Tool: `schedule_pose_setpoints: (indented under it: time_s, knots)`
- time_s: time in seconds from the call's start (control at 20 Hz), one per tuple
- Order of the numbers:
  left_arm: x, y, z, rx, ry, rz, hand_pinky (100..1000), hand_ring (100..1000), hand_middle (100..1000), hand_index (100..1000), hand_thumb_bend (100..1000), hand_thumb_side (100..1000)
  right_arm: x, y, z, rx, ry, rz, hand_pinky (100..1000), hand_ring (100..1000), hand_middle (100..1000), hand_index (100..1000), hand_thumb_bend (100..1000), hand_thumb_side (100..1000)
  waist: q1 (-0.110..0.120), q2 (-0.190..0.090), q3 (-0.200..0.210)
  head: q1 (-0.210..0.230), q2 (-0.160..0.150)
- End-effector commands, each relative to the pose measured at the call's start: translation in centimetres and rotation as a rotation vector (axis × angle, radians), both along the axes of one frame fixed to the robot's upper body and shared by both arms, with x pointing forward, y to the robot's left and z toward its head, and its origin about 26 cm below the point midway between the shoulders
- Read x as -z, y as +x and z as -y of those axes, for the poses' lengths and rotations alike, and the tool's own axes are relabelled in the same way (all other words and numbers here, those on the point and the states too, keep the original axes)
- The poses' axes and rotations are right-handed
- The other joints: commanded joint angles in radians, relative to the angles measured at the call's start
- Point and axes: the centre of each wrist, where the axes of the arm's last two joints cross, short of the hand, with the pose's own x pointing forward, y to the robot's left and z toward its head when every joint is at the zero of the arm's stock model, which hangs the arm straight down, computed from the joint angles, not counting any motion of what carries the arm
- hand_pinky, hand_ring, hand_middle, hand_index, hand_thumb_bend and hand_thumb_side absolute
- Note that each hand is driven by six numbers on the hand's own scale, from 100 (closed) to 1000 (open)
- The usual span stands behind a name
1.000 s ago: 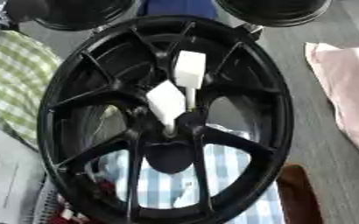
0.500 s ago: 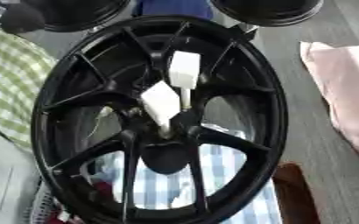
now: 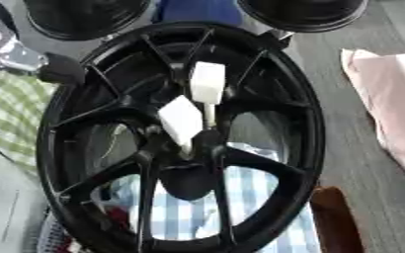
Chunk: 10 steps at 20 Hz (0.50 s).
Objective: Pull the pin out of the wheel hub.
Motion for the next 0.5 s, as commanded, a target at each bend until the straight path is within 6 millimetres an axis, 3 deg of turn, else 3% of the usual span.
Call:
schedule_pose_setpoints:
  time_s: [0.05, 0.5]
  knots:
    - [-0.6, 0.1, 0.5, 0.01, 0.028, -0.001, 828, 650, 711, 787, 592, 571, -1.0, -0.3, -0.1, 0.002, -0.019, 0.027, 834, 598, 724, 730, 100, 768, 0.009, -0.019, 0.0, 0.005, -0.019]
    - [-0.1, 0.5, 2.6, 0.071, 0.067, -0.02, 829, 661, 743, 835, 619, 538, -0.8, -0.3, -0.1, 0.009, -0.009, 0.019, 833, 592, 718, 729, 100, 774, 0.013, -0.008, -0.002, 0.003, -0.036]
